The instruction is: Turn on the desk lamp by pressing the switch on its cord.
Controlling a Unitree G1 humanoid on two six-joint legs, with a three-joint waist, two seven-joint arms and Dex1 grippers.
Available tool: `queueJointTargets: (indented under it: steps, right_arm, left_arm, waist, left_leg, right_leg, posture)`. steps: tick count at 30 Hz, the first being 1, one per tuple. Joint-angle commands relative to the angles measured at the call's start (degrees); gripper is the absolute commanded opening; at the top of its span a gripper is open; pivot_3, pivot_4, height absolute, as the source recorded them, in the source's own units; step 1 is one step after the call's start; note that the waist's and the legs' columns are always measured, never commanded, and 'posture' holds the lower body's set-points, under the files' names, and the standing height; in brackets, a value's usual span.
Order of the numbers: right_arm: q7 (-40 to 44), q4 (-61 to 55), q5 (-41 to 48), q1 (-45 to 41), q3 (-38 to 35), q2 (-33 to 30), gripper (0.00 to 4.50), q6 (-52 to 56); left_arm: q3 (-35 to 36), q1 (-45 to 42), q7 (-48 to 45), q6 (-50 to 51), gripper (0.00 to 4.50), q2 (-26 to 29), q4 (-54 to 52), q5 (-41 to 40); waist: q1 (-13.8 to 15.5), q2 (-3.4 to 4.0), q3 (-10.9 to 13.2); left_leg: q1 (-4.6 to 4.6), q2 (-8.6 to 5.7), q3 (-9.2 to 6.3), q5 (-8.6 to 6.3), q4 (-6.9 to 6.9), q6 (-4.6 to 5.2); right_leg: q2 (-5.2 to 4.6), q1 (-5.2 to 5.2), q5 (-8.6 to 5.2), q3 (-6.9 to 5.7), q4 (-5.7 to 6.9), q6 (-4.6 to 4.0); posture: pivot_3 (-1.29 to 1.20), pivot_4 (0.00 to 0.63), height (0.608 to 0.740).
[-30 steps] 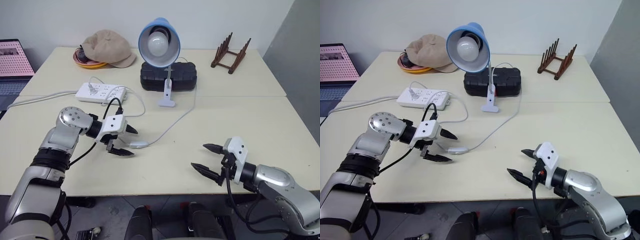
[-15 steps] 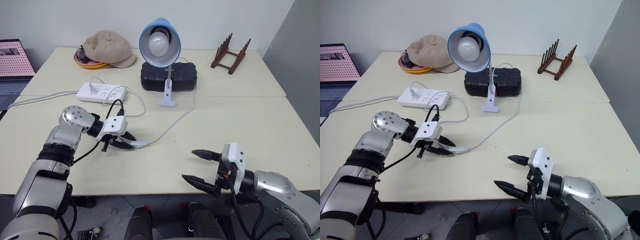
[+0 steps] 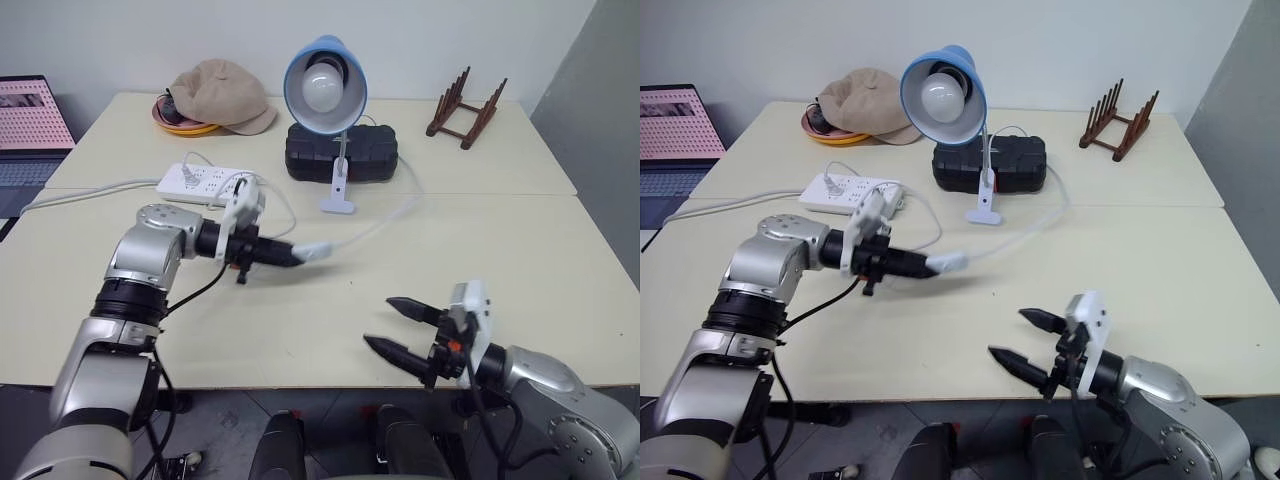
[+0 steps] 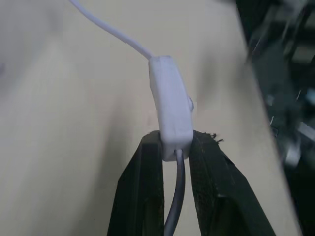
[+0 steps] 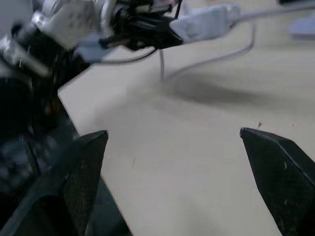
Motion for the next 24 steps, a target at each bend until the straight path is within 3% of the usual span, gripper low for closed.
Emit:
queueJointTargets:
  steps: [1, 6, 12, 24]
  right_arm:
    - [-11.4, 1.5, 13.9, -2.7, -3.3, 6.9, 4.5, 1.5]
    - [-22.8, 4.2, 30.2, -8.6, -4.0, 12.8, 4.5, 0.1]
    - [-28.0, 4.0, 42.9, -11.7, -4.1, 12.8, 4.5, -2.8]
    - [-30.7, 6.3, 44.4, -15.6, -2.4, 8.8, 4.5, -5.1]
  left_arm:
    - [7.8, 0.3, 11.2, 18.5, 0.41, -5.9, -9.6, -11.3]
    - [16.6, 1.4, 23.1, 33.5, 0.41, -14.1, -15.3, -21.8]
    - [21.2, 2.4, 31.2, 40.9, 0.41, -18.7, -18.2, -28.3]
    - [22.7, 2.7, 37.5, 46.7, 0.41, -19.4, -20.6, -36.4]
  waist:
    - [-0.1, 0.0, 0.0]
    - [-1.2, 0.02, 0.0]
    - [-1.3, 0.02, 0.0]
    - [-1.2, 0.02, 0.0]
  left_leg:
    - [0.02, 0.0, -0.03, 0.0, 0.01, 0.0]
    - [0.1, 0.02, -0.05, 0.02, 0.02, 0.03]
    - [0.05, 0.02, -0.06, 0.02, 0.01, 0.03]
    - [0.07, -0.01, -0.05, 0.02, 0.01, 0.03]
  right_leg:
    - [0.01, 0.0, 0.0, -0.01, 0.03, 0.0]
    - [0.06, 0.01, 0.07, 0.02, 0.09, 0.03]
    - [0.07, 0.01, 0.07, 0.02, 0.06, 0.04]
    - [0.07, 0.01, 0.08, 0.04, 0.05, 0.04]
  posture:
    - [0.0, 0.15, 0.74]
    - [0.0, 0.15, 0.74]
    - [0.0, 0.15, 0.74]
    - [0.0, 0.15, 0.74]
